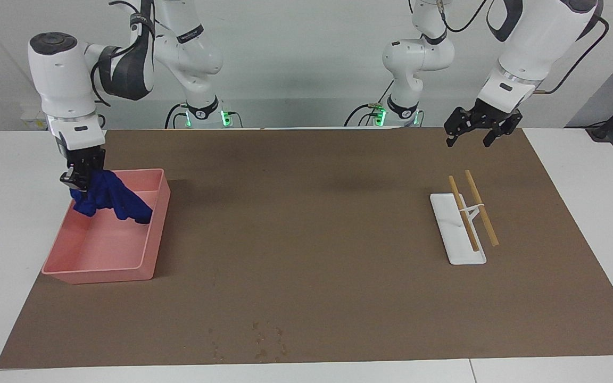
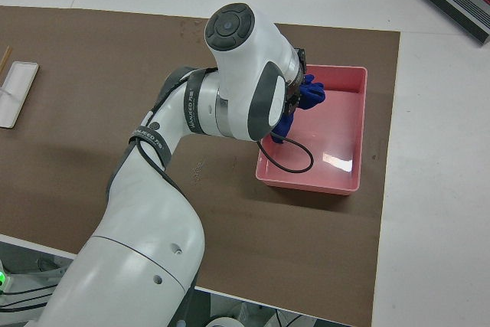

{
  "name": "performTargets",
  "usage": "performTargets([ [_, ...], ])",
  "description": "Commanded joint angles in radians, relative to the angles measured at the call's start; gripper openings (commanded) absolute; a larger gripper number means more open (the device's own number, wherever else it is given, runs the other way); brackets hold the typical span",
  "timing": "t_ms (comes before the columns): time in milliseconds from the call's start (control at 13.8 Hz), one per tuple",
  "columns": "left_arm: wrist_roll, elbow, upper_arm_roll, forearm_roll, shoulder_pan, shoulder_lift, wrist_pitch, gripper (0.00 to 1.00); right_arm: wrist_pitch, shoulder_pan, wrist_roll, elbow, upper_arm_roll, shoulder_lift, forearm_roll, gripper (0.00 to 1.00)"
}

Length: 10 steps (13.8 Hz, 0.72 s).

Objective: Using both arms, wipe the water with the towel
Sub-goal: 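Lower the cloth into the pink box and open the right gripper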

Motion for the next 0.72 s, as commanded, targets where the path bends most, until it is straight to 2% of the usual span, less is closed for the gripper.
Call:
performTargets([
  [0, 0.009, 0.007, 0.01, 0.022, -0.012, -0.002, -0.018, 1.0, 0.077, -0.058, -0.006, -0.068, 0.006, 0.061, 0.084, 0.0],
  [72, 0.009, 0.007, 0.01, 0.022, -0.013, -0.002, -0.018, 1.0, 0.079, -0.07, -0.017, -0.066, 0.008, 0.084, 0.123, 0.0],
  [434, 0.009, 0.007, 0.01, 0.022, -0.012, -0.002, -0.018, 1.0, 0.097, -0.086, -0.003, -0.068, 0.006, 0.127, 0.156, 0.0],
  [506, 0.009, 0.007, 0.01, 0.022, -0.012, -0.002, -0.018, 1.0, 0.096, -0.083, 0.006, -0.066, 0.006, 0.129, 0.156, 0.72],
  [579, 0.009, 0.007, 0.01, 0.022, -0.012, -0.002, -0.018, 1.0, 0.093, -0.078, 0.027, -0.063, 0.006, 0.131, 0.156, 1.0],
  [651, 0.009, 0.007, 0.01, 0.022, -0.012, -0.002, -0.018, 1.0, 0.087, -0.075, 0.056, -0.063, 0.008, 0.131, 0.156, 1.0],
])
